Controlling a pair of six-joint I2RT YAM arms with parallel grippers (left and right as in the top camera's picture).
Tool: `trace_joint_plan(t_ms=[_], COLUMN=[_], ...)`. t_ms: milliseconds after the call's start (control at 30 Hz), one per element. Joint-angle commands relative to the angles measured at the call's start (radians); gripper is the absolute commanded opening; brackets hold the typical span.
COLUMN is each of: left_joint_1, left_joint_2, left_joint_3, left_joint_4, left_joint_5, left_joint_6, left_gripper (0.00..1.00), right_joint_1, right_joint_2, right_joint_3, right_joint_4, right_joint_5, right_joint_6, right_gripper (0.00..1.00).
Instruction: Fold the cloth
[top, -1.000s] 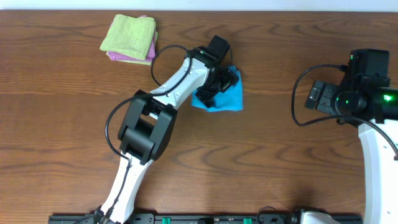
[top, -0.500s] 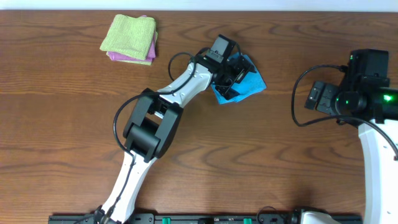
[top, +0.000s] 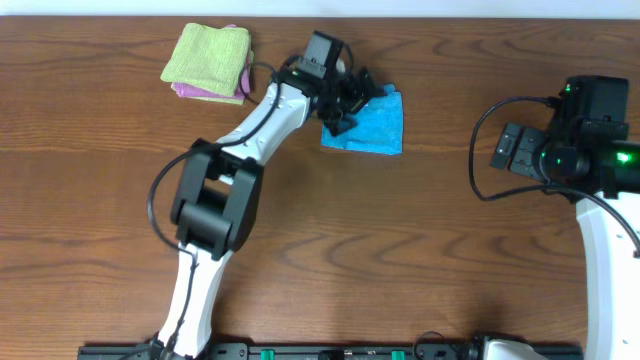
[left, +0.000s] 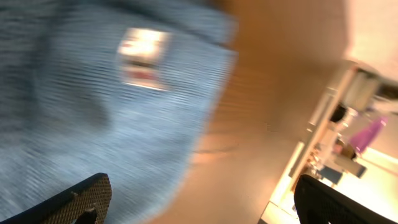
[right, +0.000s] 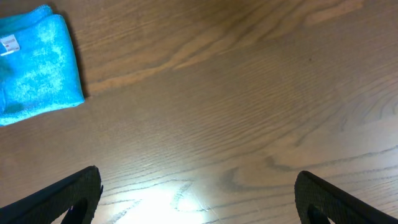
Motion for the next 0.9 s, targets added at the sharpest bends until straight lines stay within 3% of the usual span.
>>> trace_joint_plan(t_ms=[0, 133, 367, 600, 867], left_joint_1=[-0.01, -0.009, -0.015, -0.023, -0.023], left_joint_2=[-0.086, -0.089, -0.089, -0.053, 0.016], left_joint_3=[-0.003, -0.003, -0.003, -0.003, -0.004], left_joint_4=[0.003, -0.109, -0.386, -0.367, -0.333], left_joint_5=[-0.01, -0.061, -0.332, -0.38, -0.271], left_joint_6=[0.081, 0.222, 0.512, 0.496, 0.373], left_gripper=[0.95, 0.95, 0.95, 0.95, 0.95], right_joint_1=[-0.005, -0.005, -0.005, -0.005, -0.005], right_joint_2=[-0.004, -0.004, -0.004, -0.004, -0.004], right_joint_3=[0.006, 0.006, 0.006, 0.006, 0.006], right_joint_4=[0.001, -0.004, -0.005, -0.003, -0.008], right_joint_5=[-0.008, -0.009, -0.034, -0.034, -0.034], right_joint_6=[-0.012, -0.011, -0.011, -0.011, -0.011], right_gripper=[0.99, 0.99, 0.99, 0.99, 0.99])
